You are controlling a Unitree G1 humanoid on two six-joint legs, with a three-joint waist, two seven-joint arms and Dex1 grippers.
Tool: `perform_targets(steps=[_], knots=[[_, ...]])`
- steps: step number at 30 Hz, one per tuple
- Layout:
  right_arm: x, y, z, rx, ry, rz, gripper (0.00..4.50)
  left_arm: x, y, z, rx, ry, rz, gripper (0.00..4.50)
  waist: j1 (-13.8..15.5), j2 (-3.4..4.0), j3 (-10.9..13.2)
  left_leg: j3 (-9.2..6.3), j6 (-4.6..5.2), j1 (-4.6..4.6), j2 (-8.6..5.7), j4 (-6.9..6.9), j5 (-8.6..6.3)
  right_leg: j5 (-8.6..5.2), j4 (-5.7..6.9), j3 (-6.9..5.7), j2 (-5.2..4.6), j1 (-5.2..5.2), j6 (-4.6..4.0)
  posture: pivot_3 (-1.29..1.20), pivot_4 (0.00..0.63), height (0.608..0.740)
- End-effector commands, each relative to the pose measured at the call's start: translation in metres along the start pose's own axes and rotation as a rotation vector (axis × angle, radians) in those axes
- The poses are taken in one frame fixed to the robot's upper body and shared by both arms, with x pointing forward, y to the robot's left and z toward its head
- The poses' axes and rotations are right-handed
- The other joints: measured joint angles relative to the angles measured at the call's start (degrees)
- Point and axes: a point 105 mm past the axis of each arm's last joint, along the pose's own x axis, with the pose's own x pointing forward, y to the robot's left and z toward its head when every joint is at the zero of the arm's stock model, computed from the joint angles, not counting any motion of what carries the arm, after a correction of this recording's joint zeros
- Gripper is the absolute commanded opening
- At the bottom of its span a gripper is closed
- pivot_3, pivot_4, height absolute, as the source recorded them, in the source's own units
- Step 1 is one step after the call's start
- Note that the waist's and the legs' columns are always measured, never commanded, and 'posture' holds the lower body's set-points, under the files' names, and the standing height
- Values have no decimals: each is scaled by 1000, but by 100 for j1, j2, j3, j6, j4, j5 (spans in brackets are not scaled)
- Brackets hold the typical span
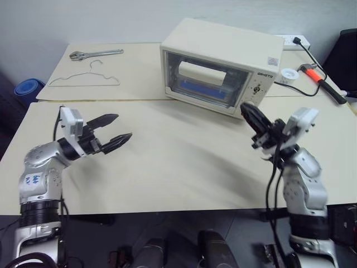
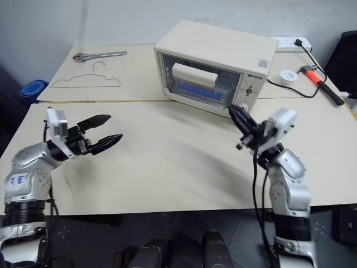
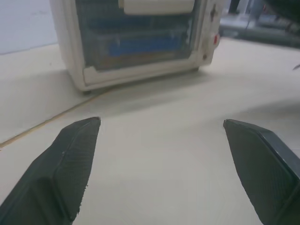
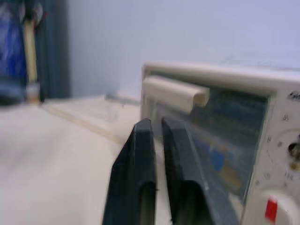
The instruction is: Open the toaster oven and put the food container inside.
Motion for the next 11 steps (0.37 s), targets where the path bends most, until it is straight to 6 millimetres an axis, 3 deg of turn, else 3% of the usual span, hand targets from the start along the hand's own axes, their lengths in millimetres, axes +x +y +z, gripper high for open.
perform_targets(steps=[1, 9, 11], knots=[[-18, 23, -3, -20, 68, 142, 1617, -15, 1, -10, 63, 66, 26, 4500, 8, 0, 0, 3, 0, 1, 1, 0, 0, 0, -3, 1, 0, 3, 0, 0, 150, 740], [-56, 35, -23, -9, 196, 182, 4422, -33, -8, -26, 155, 146, 102, 4500, 69, 2, 2, 6, 5, 77, 10, -22, -3, 0, -39, 5, 2, 90, 0, 0, 150, 740], [-58, 32, -26, -11, 197, 152, 4469, -36, -12, -27, 150, 158, 105, 4500, 81, 2, 2, 6, 5, 79, 11, -29, -3, 0, -41, 5, 2, 89, 0, 0, 150, 740]])
